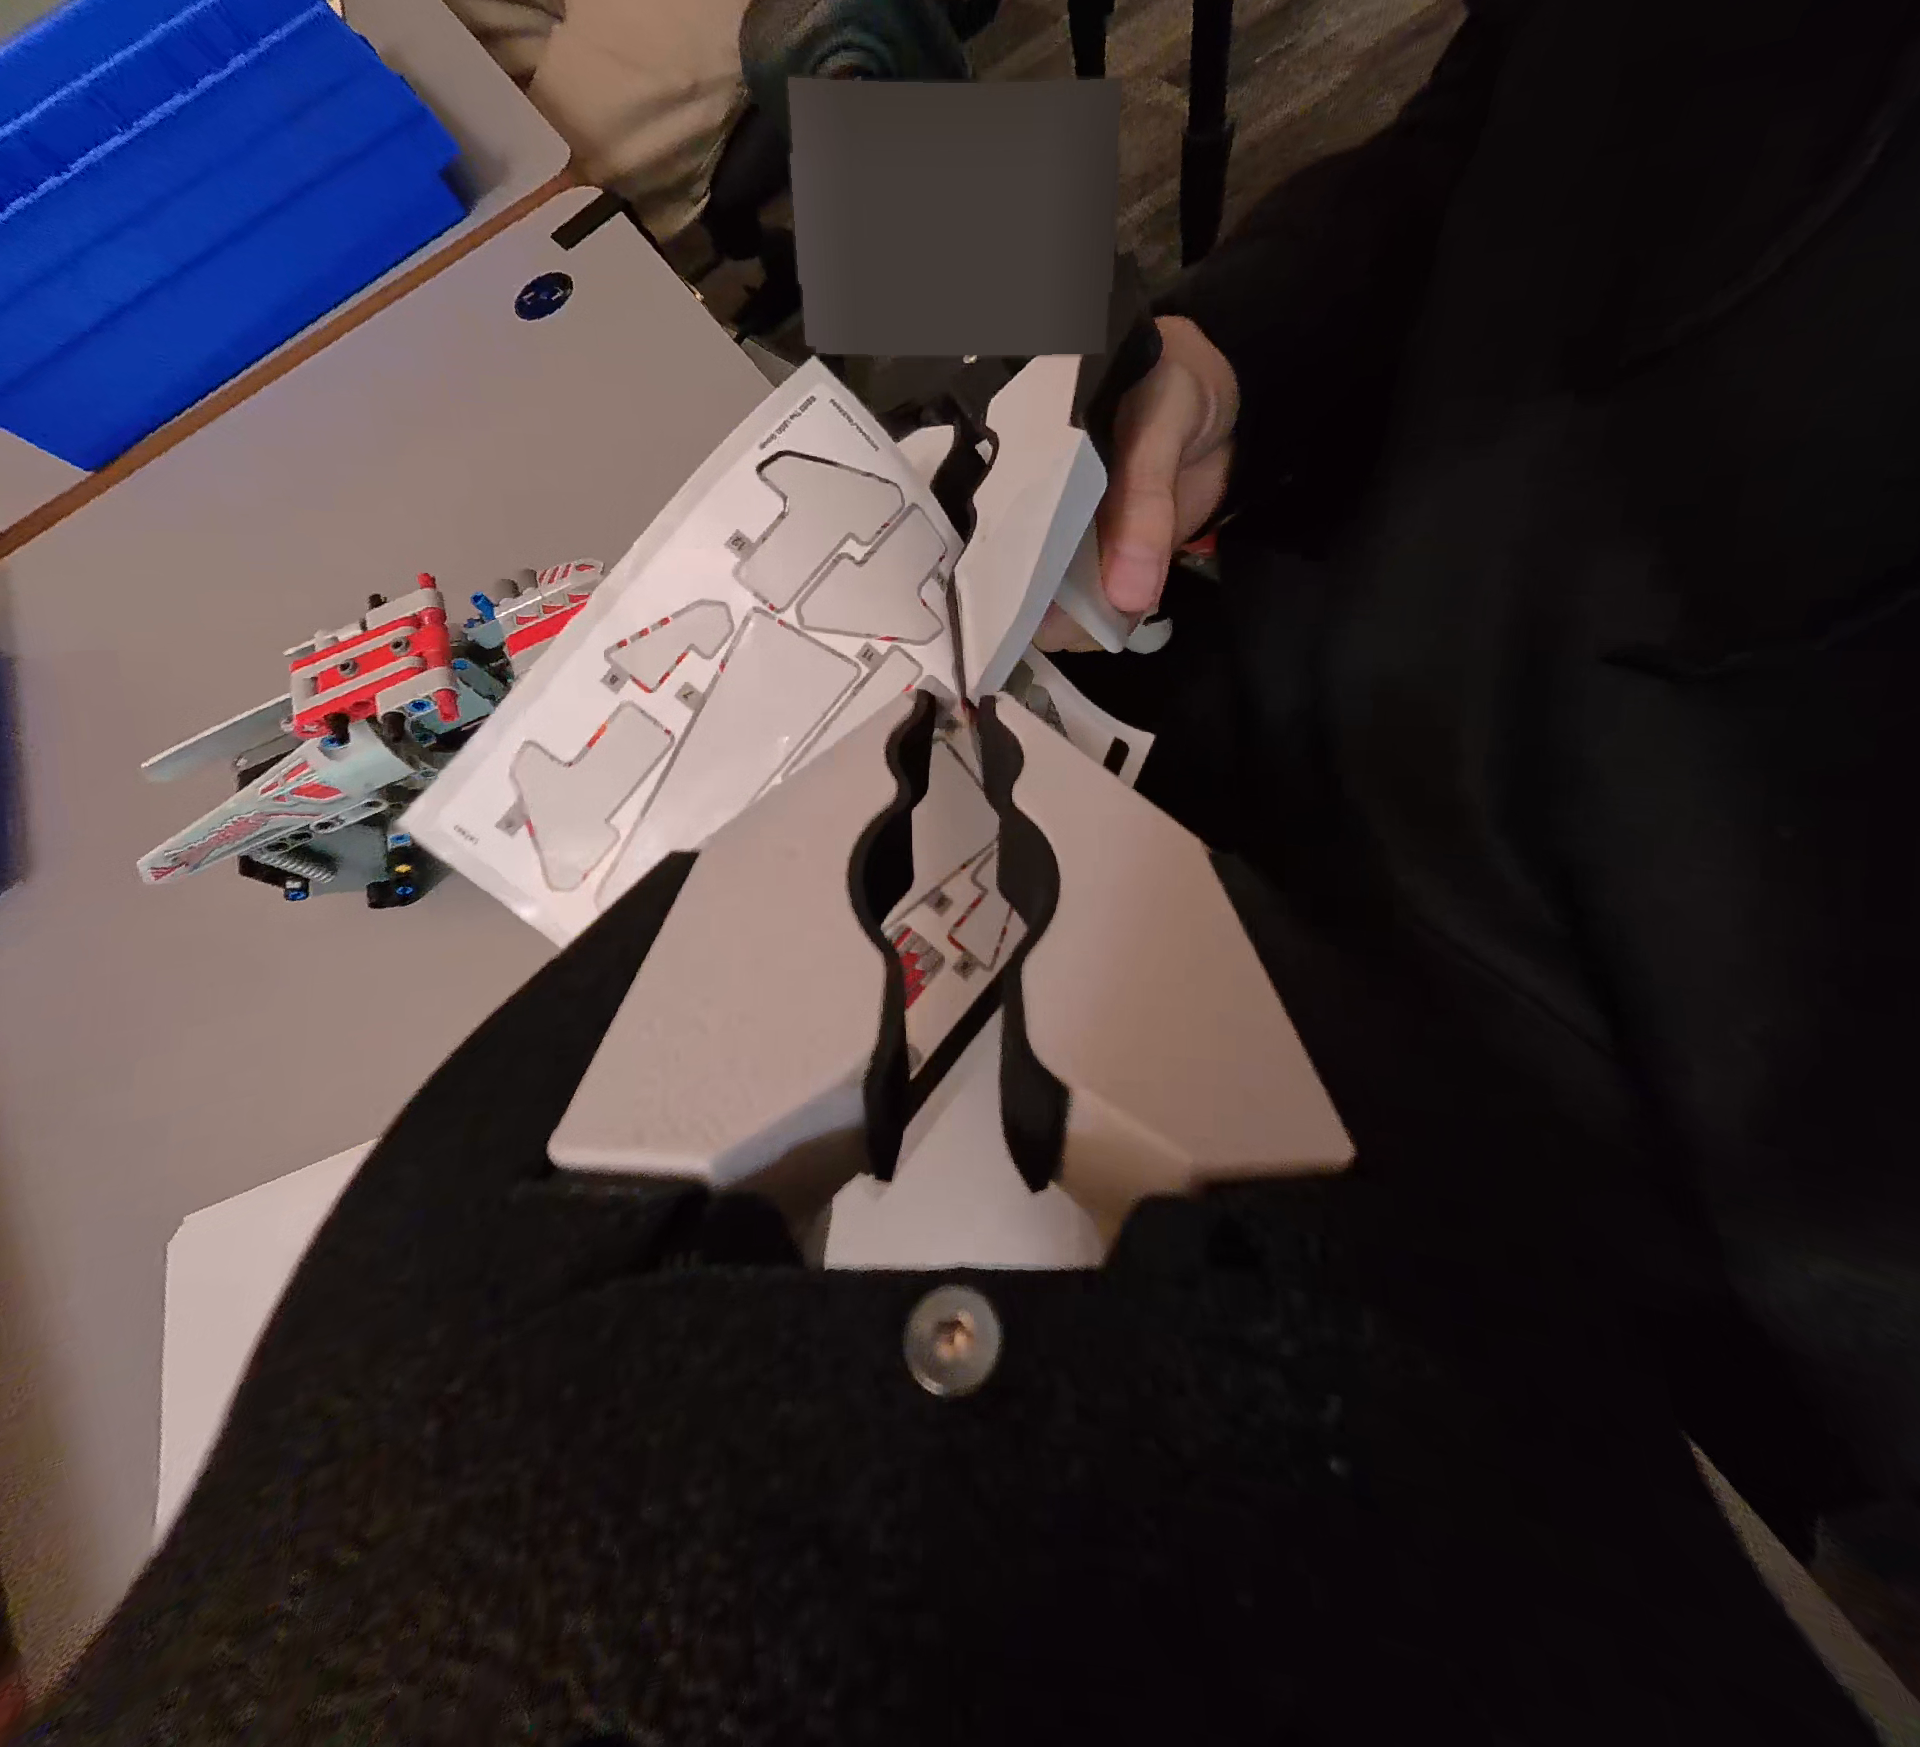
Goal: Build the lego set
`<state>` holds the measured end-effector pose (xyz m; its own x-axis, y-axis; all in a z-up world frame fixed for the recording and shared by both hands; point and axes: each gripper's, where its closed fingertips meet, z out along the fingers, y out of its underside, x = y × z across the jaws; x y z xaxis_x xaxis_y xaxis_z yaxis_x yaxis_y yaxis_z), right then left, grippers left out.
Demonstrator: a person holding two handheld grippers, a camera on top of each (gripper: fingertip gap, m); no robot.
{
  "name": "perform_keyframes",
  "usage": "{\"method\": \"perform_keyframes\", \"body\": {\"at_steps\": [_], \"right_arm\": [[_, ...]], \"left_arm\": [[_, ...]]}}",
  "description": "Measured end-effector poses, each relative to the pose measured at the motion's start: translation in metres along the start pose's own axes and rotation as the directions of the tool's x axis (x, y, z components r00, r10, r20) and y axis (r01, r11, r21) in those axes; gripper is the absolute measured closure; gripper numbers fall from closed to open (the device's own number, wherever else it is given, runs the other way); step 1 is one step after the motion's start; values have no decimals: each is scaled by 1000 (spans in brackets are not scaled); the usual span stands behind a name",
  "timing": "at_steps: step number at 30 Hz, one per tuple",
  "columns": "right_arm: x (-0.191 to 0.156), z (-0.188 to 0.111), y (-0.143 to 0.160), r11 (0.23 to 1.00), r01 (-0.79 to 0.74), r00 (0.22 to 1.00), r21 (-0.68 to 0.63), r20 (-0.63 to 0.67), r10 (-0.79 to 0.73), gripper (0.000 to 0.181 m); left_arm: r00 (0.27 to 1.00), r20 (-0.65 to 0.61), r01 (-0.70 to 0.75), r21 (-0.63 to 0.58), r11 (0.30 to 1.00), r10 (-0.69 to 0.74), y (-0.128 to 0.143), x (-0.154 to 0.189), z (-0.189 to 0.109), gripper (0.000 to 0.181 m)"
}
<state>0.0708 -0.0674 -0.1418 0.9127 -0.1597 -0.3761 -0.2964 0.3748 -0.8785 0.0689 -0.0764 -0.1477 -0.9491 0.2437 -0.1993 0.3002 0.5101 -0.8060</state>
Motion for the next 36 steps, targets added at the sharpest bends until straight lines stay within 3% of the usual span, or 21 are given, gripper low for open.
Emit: {"method": "perform_keyframes", "body": {"at_steps": [7, 11, 18, 25, 36], "right_arm": [[2, 1, 8, 999, 17, 1000, -46, -10, -17, 181], [-4, 0, 8, 997, 63, 998, -52, 28, -62, 181], [-15, -4, 8, 949, 307, 950, -67, 75, -302, 181], [-17, -4, 2, 967, 256, 964, -15, 74, -255, 181], [-23, -2, 0, 980, 198, 974, 26, 107, -200, 181]], "left_arm": [[999, -42, 7, -29, 1000, -8, 8, 5, 4, 176], [991, -124, 51, 16, 999, -48, 5, 11, 2, 174], [950, -259, 214, 132, 968, -174, -4, 15, 4, 179], [982, -157, 132, 147, 980, -109, -9, 13, 2, 179], [977, -192, 136, 217, 967, -94, -12, 19, 0, 169]]}}
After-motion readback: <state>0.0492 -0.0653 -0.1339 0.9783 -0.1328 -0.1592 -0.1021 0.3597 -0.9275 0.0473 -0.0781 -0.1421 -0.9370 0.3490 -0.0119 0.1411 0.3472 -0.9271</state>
